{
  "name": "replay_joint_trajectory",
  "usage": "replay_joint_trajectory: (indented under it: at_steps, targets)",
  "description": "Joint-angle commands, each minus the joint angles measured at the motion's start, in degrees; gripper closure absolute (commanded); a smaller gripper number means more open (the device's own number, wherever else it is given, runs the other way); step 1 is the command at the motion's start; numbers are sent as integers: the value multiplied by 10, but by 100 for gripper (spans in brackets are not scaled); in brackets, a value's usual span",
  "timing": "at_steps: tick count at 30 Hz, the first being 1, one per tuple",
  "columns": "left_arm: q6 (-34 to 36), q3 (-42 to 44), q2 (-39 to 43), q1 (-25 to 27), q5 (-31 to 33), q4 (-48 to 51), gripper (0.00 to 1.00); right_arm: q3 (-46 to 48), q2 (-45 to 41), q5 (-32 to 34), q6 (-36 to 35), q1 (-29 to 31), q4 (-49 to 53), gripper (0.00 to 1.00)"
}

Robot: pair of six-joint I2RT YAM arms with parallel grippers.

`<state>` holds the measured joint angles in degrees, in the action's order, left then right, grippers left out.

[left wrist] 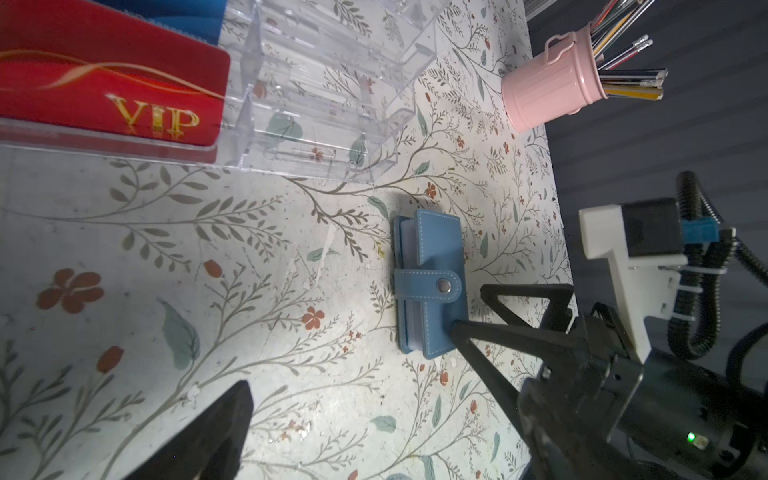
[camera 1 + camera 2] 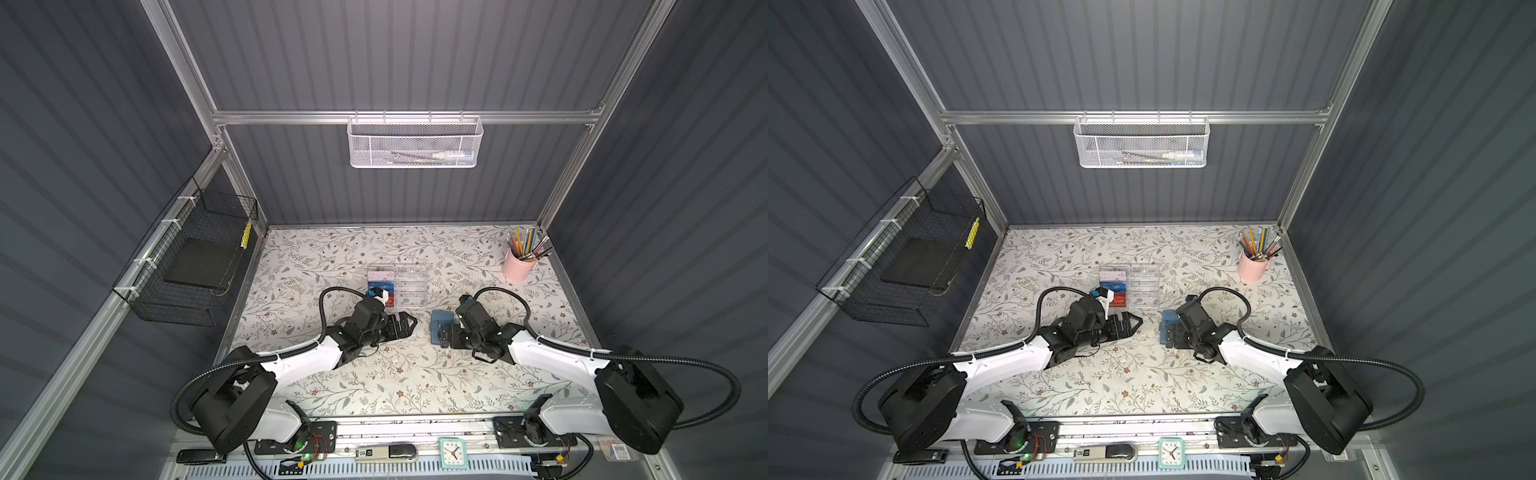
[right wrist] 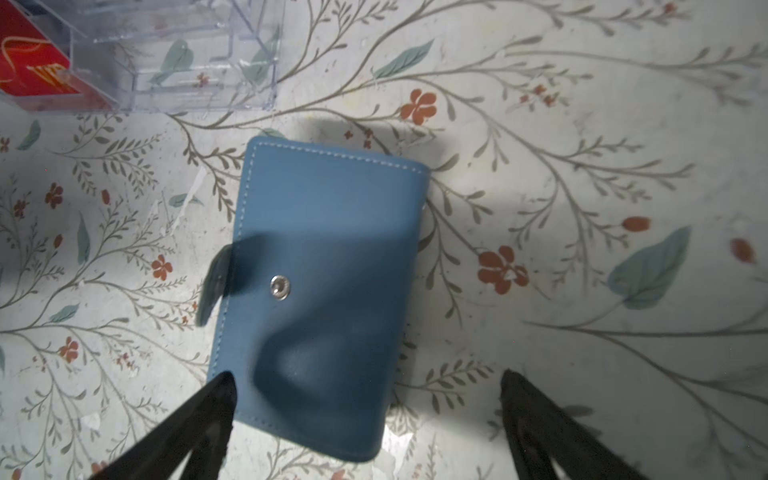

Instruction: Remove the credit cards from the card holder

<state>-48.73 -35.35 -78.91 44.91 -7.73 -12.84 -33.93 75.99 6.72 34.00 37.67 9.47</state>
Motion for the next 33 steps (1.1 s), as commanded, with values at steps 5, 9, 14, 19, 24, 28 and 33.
replay_joint_trajectory:
  at_steps: [5, 9, 14, 19, 24, 28, 33]
  targets:
    - [-6, 12, 17, -5, -26, -25, 0, -71, 60, 41, -18, 0, 26, 1]
    - [-7, 20, 23, -13, -35, -28, 0, -94, 101, 24, -14, 2, 14, 1]
    - [-13, 37, 33, -28, -46, -34, 0, -117, 138, 13, -9, 12, 7, 1]
    - [-37, 41, 19, -30, -70, -74, 0, -132, 155, 17, -2, 24, 7, 1]
    - [-71, 39, -11, -37, -94, -128, 0, -146, 179, 24, 2, 39, 12, 1]
    - [-84, 31, -31, -37, -102, -152, 0, -155, 197, 29, 5, 45, 13, 1]
    - [-109, 31, -51, -39, -107, -188, 0, -165, 207, 37, 3, 50, 21, 1]
